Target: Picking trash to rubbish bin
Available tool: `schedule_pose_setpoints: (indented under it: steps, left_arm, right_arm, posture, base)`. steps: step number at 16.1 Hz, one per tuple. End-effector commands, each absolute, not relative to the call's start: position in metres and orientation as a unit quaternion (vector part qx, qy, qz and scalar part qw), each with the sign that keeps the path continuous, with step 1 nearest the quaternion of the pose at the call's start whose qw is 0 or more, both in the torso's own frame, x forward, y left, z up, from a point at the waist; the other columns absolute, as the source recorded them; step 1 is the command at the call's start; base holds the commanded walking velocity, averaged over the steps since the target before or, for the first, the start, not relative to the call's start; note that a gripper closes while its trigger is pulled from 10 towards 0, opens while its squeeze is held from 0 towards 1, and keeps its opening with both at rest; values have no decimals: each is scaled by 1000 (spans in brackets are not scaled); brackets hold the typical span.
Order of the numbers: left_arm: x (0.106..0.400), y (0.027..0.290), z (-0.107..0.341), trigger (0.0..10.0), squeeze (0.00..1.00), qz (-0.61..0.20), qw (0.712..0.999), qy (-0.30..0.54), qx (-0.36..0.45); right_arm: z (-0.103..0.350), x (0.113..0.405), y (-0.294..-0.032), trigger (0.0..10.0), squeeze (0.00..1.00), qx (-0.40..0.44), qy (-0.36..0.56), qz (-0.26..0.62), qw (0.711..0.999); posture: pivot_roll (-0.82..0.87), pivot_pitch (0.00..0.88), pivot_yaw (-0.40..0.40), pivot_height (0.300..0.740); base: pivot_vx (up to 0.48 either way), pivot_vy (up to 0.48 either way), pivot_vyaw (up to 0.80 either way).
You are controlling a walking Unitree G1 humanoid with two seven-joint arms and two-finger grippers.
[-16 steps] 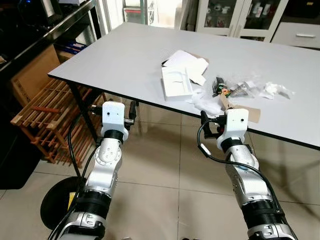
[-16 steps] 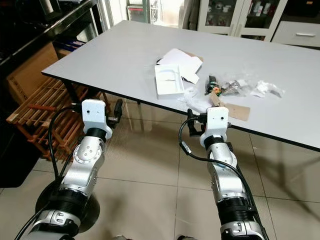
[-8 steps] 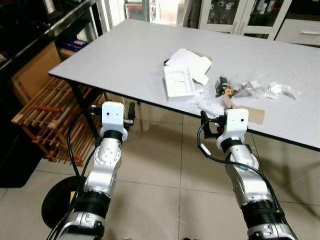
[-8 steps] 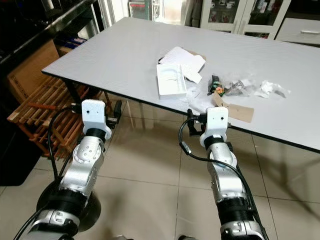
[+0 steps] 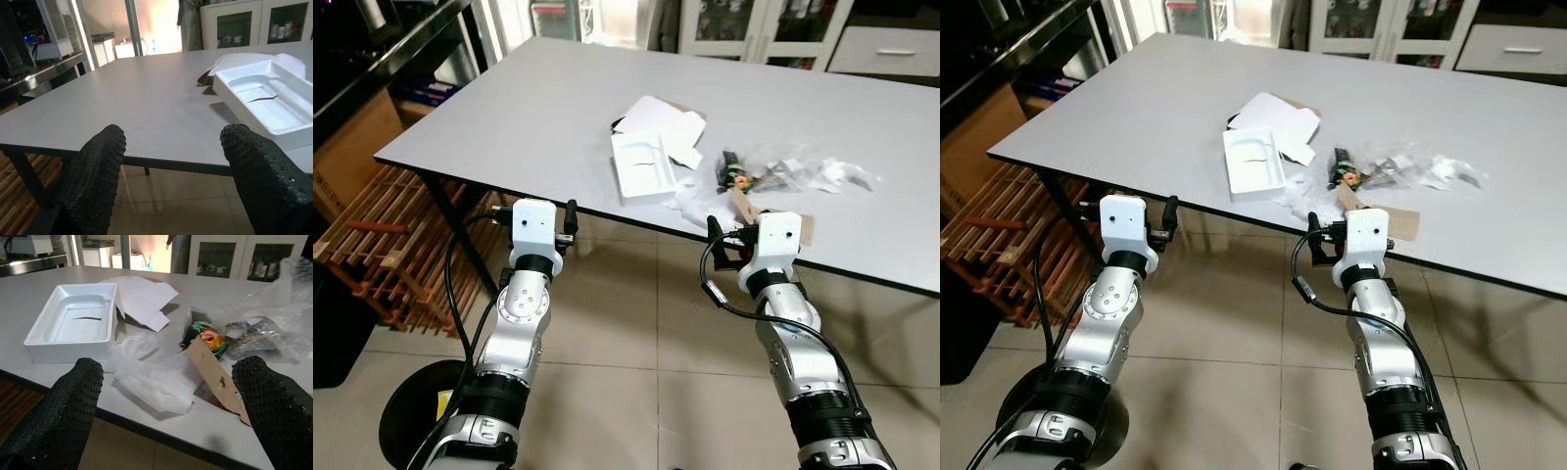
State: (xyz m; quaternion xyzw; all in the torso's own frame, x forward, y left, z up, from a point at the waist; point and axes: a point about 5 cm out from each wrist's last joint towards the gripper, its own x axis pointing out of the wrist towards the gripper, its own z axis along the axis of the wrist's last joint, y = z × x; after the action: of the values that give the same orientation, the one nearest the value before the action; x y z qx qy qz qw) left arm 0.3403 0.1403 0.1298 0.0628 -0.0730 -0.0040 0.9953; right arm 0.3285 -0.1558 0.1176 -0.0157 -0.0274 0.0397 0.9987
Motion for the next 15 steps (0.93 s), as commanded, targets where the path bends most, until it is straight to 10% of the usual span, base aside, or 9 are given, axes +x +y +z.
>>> schedule_pose_setpoints:
  steps: [1, 15]
  left_arm:
    - [342, 141, 132, 10000, 0, -1, 995, -73, 65]
    - [342, 140, 132, 10000, 0, -1, 995, -73, 65]
  right_arm:
    - [118, 328, -156, 10000, 0, -13, -30, 39, 999]
    - [119, 328, -152, 10000, 0, -10, -32, 45, 998]
  posture:
    - [-50, 82, 30, 740]
    - [-52, 70, 29, 740]
  base:
    - [255, 0, 0]
    - [309, 0, -149]
